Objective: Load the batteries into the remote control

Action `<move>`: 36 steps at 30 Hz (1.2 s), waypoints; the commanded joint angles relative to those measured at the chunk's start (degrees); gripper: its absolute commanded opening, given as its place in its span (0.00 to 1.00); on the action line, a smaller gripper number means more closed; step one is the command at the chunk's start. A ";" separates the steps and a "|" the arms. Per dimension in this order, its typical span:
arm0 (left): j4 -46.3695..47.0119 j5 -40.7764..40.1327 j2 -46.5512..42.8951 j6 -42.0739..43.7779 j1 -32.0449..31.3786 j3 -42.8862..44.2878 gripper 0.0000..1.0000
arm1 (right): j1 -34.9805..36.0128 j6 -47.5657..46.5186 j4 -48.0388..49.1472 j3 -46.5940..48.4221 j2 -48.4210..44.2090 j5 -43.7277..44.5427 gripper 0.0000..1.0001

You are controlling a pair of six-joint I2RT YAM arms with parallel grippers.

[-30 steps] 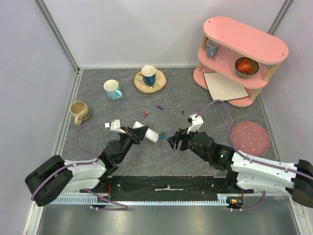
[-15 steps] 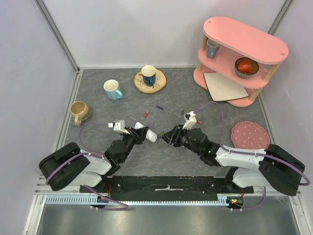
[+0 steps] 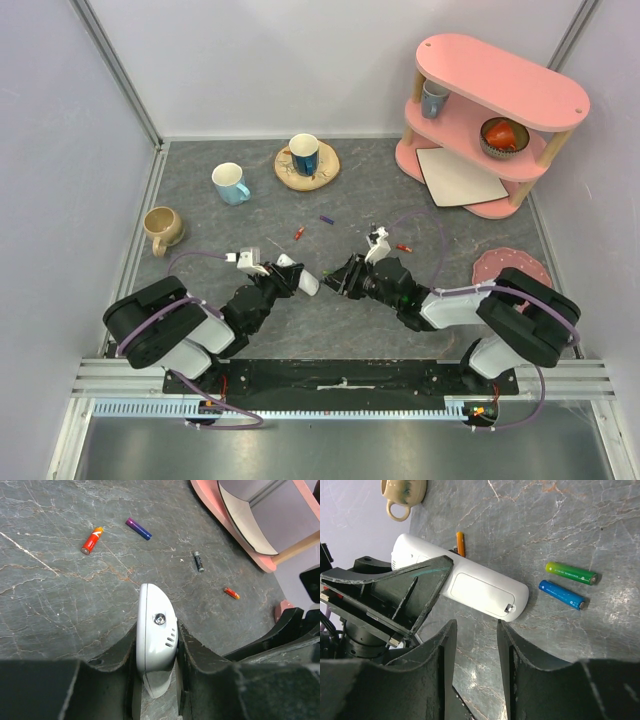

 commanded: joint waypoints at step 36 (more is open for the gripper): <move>19.22 -2.84 1.91 -0.29 -0.40 -4.50 0.02 | -0.93 7.80 20.15 1.74 17.43 -4.16 0.40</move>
